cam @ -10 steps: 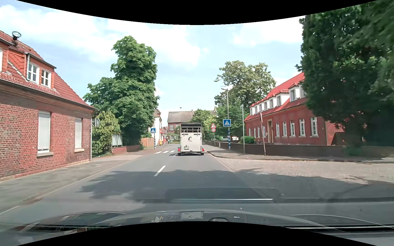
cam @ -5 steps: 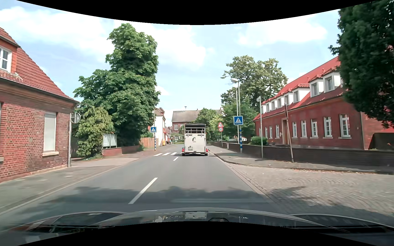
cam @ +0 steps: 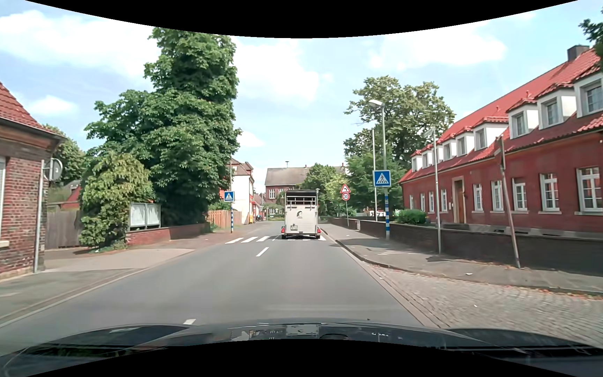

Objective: Follow the waypoints while adhering to traffic rules and regulations

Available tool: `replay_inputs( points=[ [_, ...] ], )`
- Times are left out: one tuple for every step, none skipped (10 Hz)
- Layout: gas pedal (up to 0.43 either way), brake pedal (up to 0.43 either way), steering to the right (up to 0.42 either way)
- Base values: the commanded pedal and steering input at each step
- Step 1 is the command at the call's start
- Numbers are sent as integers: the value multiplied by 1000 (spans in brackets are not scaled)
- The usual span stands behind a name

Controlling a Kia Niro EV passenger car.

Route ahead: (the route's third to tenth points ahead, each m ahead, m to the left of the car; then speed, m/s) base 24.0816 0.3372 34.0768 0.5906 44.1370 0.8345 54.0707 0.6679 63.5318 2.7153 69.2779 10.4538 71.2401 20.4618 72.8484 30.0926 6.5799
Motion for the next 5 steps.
replay_inputs(
  points=[
    [138, 0, -13],
    [138, 0, -12],
    [138, 0, -11],
    [150, 0, -10],
    [150, 0, -10]
  ],
)
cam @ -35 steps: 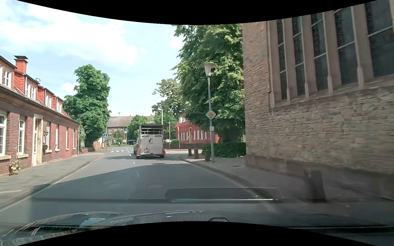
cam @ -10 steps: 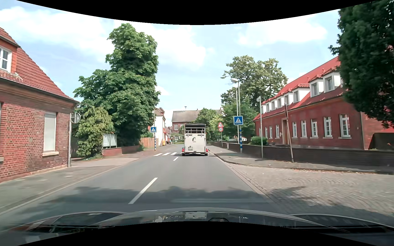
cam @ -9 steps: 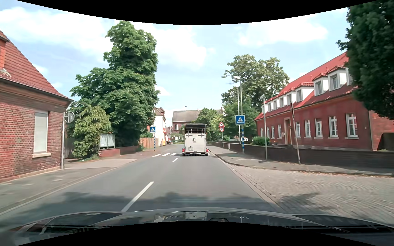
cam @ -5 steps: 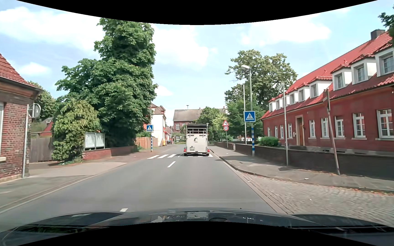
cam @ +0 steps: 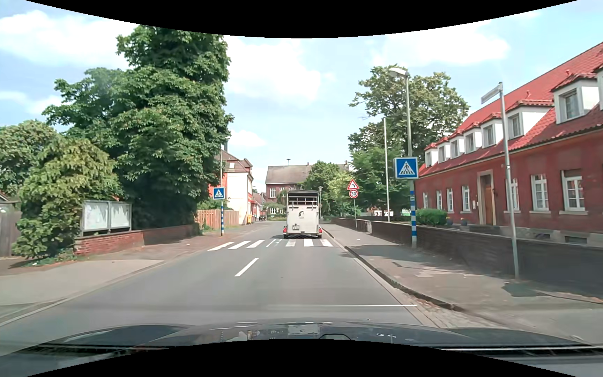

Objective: Follow the waypoints while adhering to traffic rules and regulations

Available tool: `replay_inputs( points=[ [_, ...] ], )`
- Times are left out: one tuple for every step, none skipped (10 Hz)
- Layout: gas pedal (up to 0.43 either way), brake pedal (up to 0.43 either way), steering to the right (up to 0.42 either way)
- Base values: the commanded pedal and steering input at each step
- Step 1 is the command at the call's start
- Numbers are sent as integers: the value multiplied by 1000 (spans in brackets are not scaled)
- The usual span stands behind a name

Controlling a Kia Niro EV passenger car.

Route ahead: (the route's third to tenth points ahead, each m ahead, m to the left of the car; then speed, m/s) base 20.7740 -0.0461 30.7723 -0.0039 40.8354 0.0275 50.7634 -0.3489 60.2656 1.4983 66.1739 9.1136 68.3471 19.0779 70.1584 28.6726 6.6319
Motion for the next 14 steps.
replay_inputs(
  points=[
    [150, 0, -10],
    [150, 0, -10],
    [150, 0, -10],
    [150, 0, -10],
    [150, 0, -10],
    [157, 0, -9],
    [157, 0, -9],
    [157, 0, -9],
    [157, 0, -8],
    [157, 0, -8],
    [157, 0, -8],
    [157, 0, -8],
    [157, 0, -7],
    [157, 0, -7]
  ],
)
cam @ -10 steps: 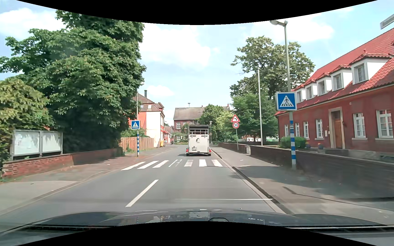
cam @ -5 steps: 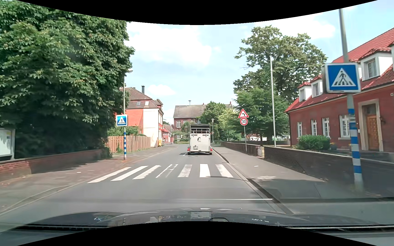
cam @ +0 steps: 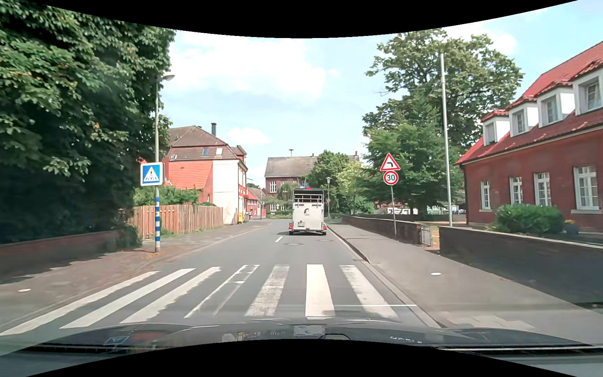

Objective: Follow the waypoints while adhering to traffic rules and regulations

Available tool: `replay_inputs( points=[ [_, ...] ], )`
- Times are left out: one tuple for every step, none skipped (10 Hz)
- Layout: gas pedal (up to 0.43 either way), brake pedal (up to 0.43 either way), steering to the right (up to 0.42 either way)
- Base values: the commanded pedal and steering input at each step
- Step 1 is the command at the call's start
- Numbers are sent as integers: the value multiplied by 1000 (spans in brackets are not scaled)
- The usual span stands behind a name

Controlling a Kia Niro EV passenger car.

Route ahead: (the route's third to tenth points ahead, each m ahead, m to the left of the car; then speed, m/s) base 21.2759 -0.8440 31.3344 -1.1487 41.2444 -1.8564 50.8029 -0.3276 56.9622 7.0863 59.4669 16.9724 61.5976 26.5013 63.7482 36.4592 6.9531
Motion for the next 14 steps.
replay_inputs(
  points=[
    [157, 0, -7],
    [157, 0, -8],
    [157, 0, -7],
    [157, 0, -7],
    [157, 0, -8],
    [157, 0, -8],
    [157, 0, -8],
    [150, 0, -7],
    [150, 0, -6],
    [150, 0, -5],
    [150, 0, -3],
    [138, 0, -1],
    [138, 0, -1],
    [138, 0, 2]
  ],
)
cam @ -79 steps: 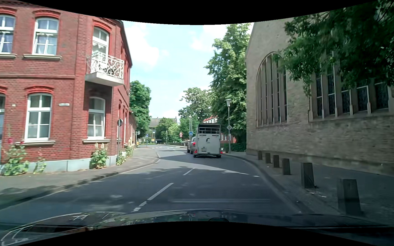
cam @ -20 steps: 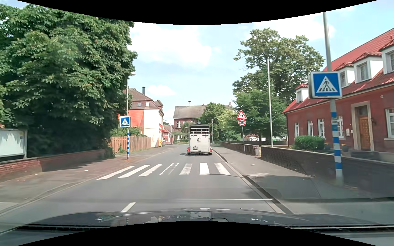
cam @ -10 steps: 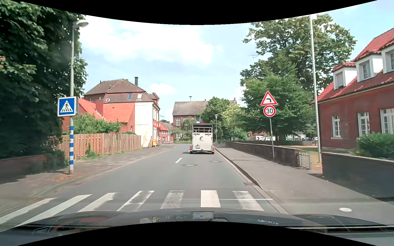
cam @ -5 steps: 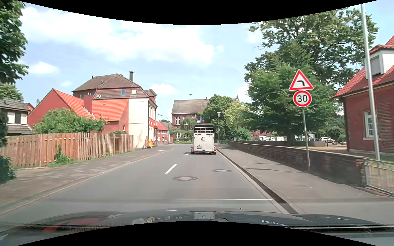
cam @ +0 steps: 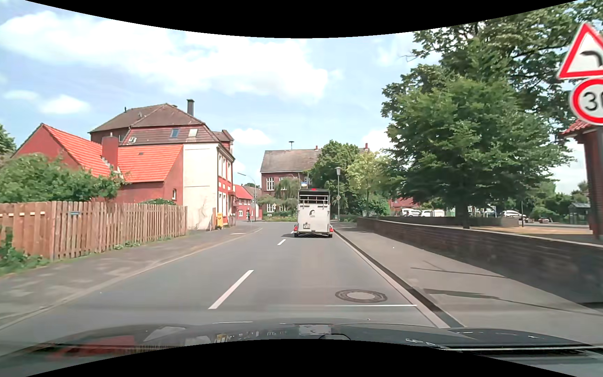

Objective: Follow the waypoints while adhering to traffic rules and regulations

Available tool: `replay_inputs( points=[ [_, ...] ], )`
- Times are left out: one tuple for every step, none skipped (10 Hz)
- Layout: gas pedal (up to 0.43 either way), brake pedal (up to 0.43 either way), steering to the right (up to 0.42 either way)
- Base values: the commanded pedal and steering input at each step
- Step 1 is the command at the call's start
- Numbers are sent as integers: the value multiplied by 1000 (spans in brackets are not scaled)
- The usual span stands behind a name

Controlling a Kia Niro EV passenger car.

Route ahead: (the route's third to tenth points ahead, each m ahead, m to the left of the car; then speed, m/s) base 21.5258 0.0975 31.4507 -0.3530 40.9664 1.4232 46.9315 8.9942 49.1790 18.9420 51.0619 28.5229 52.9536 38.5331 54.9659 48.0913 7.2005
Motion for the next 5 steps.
replay_inputs(
  points=[
    [138, 0, 6],
    [138, 0, 6],
    [138, 0, 6],
    [130, 0, 6],
    [118, 0, 6]
  ],
)
